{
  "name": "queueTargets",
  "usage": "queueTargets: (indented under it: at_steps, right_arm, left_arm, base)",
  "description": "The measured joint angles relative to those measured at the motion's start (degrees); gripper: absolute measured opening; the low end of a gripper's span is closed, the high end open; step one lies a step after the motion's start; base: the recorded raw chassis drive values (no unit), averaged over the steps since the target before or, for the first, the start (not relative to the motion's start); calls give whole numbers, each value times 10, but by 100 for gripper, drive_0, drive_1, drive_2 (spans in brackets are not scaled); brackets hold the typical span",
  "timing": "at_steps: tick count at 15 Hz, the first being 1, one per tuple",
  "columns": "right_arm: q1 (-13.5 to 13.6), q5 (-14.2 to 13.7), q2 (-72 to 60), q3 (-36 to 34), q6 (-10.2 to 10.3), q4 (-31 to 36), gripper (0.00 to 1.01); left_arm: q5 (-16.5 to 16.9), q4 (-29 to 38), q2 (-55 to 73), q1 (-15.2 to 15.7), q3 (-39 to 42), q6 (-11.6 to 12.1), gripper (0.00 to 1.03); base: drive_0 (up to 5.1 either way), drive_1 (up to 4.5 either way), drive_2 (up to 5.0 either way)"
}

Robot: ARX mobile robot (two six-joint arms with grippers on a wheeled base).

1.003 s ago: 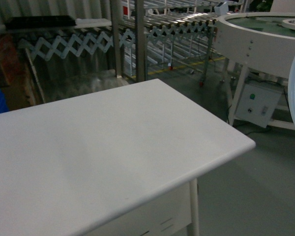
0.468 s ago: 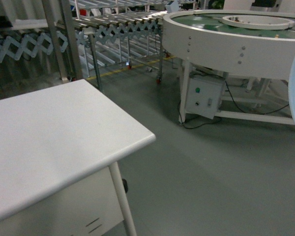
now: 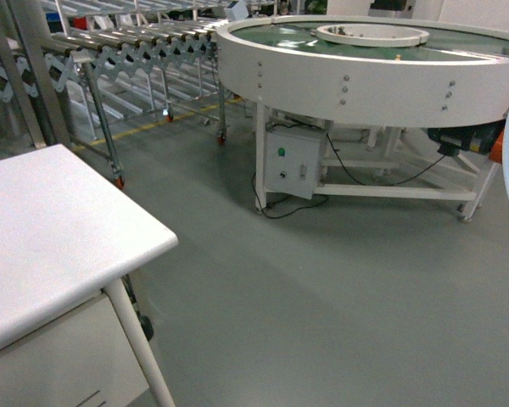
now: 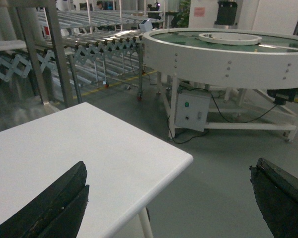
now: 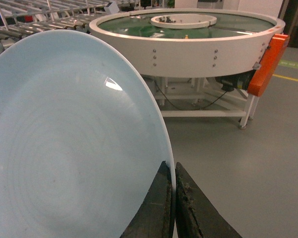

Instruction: Place blue tray on left shelf second layer neatly

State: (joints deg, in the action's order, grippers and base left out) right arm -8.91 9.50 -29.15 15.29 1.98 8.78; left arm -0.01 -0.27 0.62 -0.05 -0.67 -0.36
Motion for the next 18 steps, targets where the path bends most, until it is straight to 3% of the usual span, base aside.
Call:
queueTargets:
  at_steps: [18]
  right_arm:
    - [3,2,0,0,0,-1,2]
  left_arm:
    - [0,2,0,0,0,0,98]
  base:
    - [245,-81,-611]
